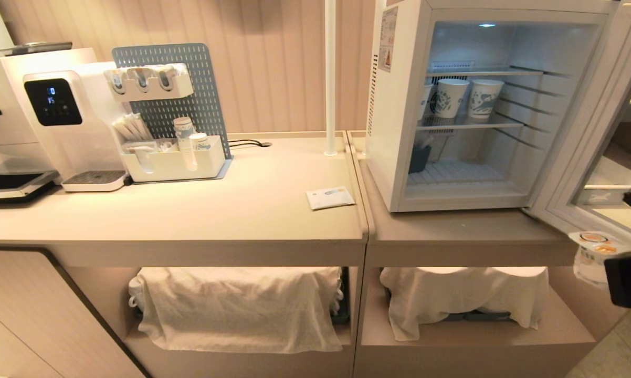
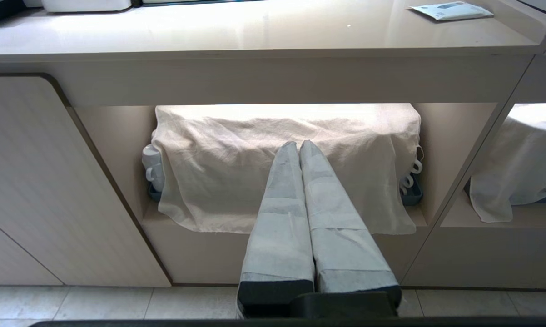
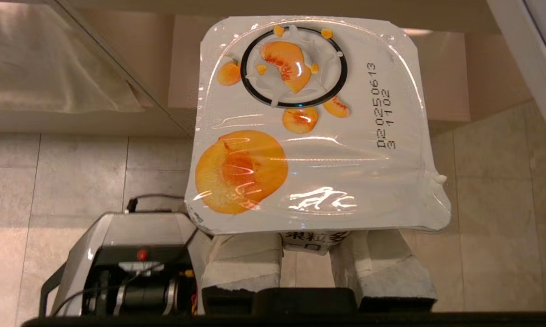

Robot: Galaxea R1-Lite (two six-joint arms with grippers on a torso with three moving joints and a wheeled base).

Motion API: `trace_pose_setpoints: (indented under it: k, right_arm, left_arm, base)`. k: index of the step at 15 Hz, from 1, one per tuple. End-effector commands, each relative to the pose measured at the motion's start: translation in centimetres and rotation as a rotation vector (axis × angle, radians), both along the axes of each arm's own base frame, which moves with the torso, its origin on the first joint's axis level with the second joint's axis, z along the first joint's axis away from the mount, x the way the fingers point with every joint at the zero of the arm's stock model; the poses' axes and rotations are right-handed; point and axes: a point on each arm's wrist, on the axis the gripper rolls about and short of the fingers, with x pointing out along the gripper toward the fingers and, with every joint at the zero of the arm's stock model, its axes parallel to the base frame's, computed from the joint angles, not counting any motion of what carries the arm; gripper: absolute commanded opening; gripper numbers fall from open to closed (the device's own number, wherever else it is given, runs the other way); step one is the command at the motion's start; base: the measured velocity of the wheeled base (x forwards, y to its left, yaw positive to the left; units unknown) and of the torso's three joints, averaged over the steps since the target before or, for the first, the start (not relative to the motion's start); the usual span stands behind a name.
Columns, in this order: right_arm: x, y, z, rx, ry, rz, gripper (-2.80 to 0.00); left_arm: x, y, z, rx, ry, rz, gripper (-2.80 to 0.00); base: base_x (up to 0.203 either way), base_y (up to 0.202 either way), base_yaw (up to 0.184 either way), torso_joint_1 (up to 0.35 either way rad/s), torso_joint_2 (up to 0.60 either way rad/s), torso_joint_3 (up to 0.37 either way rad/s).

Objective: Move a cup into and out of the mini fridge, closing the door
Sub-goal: Take the yoghurt out of the freezer, then place the yoghurt on the table

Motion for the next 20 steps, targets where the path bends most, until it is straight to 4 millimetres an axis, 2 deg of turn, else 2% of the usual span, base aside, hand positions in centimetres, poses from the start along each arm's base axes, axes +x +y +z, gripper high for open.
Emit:
trace_pose_setpoints:
  k: [1,4,9,13,16,20]
  right_arm:
    - [-4.4,0.0,-0.5,-0.004,-0.121,0.012,-2.80]
    - [-7.9,0.0,-2.3,-0.009,-0.187,0.019,-2.80]
    - [-12.4,0.0,-3.6,0.009,-0.274,0.060,-2.80]
    - [-16.6,-0.1,-6.5,0.016,-0.358,0.079,-2.80]
    - [-17.4,-0.1,-8.8,0.017,-0.398,0.069,-2.80]
    - [-17.8,0.0,-10.3,0.037,-0.421,0.071,-2.80]
  left_arm:
    - [0.0,0.0,0.0,-0.001,0.001,0.001,-2.80]
    - [0.0,0.0,0.0,0.001,0.001,0.001,-2.80]
    - [0.0,0.0,0.0,-0.001,0.001,0.001,-2.80]
    - [0.0,0.0,0.0,0.000,0.001,0.001,-2.80]
    - [0.0,0.0,0.0,0.000,0.001,0.001,-2.80]
    - [0.0,0.0,0.0,-0.001,0.001,0.001,-2.80]
  base:
    - [0.000,0.000,0.000,0.000,0.00,0.000]
    - [0.000,0.000,0.000,0.000,0.00,0.000]
    - [0.000,0.000,0.000,0.000,0.00,0.000]
    - [0.000,0.000,0.000,0.000,0.00,0.000]
    - [0.000,0.000,0.000,0.000,0.00,0.000]
    - [0.000,0.000,0.000,0.000,0.00,0.000]
